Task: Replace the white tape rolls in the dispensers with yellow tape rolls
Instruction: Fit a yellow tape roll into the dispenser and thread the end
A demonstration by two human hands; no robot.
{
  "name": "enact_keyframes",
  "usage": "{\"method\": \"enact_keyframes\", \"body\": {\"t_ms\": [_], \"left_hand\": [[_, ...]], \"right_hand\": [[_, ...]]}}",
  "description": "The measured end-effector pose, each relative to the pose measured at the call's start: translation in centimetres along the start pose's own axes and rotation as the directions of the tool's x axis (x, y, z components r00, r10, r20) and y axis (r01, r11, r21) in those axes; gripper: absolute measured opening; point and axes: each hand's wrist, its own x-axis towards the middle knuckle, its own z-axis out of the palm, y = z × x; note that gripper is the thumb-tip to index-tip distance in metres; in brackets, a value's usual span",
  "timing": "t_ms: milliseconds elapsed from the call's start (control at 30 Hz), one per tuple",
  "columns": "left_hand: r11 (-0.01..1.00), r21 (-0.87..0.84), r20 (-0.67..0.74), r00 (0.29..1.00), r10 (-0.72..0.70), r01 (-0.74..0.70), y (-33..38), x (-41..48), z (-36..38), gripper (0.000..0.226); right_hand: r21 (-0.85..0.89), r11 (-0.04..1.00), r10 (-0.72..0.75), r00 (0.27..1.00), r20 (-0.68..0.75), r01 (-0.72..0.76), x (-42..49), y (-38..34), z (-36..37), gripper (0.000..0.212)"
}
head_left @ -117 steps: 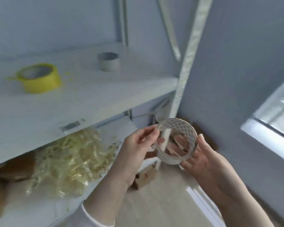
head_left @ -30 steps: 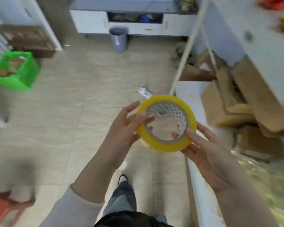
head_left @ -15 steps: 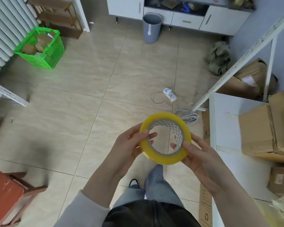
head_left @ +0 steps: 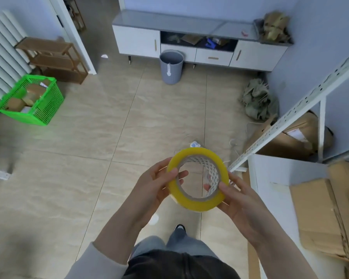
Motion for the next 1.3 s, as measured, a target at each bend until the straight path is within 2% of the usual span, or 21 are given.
{"method": "enact_keyframes", "body": {"t_ms": [233,433,600,700,767,867,933,1100,1233,1300], "left_hand": [[1.0,0.028,0.086,0.996,-0.015,0.013,5.2,8.6,2.9,0.059],[0.997,0.074,0.227,0.973,-0.032,0.016,10.0,16.9,5.9,0.058],[0.989,0.145,0.397,0.915,-0.068,0.011,14.3,23.0,9.8,0.061],[0.98,0.2,0.521,0.847,-0.102,-0.005,16.1,25.5,13.9,0.061],[0.972,0.233,0.618,0.774,-0.138,-0.012,16.7,26.4,17.5,0.054],[0.963,0.269,0.752,0.63,-0.196,-0.021,16.4,26.7,24.0,0.047],[0.958,0.288,0.823,0.511,-0.246,-0.004,15.8,25.8,28.5,0.049],[0.946,0.315,0.935,0.197,-0.295,-0.081,13.5,21.3,38.7,0.052],[0.942,0.287,0.953,-0.051,-0.299,-0.172,12.0,17.2,44.9,0.048],[0.944,0.258,0.947,-0.141,-0.289,-0.207,11.4,15.9,47.1,0.051]], "right_hand": [[0.012,0.998,-0.056,0.998,-0.028,0.056,5.9,-6.5,-0.6,0.053],[0.037,0.988,-0.145,0.978,-0.151,0.152,10.4,-11.9,-0.7,0.055],[0.088,0.957,-0.238,0.923,-0.302,0.275,12.3,-16.1,-1.0,0.056],[0.126,0.919,-0.292,0.861,-0.417,0.373,11.7,-18.2,-2.1,0.052],[0.143,0.871,-0.345,0.793,-0.502,0.469,10.1,-19.3,-3.3,0.053],[0.108,0.795,-0.416,0.667,-0.618,0.596,6.5,-20.8,-5.3,0.086],[0.044,0.763,-0.444,0.573,-0.688,0.645,3.6,-21.4,-7.0,0.093],[-0.115,0.707,-0.463,0.334,-0.821,0.698,-3.5,-22.0,-11.2,0.079],[-0.244,0.667,-0.497,0.177,-0.849,0.704,-8.4,-22.1,-14.0,0.075],[-0.293,0.605,-0.536,0.107,-0.837,0.74,-10.1,-22.4,-15.4,0.07]]}}
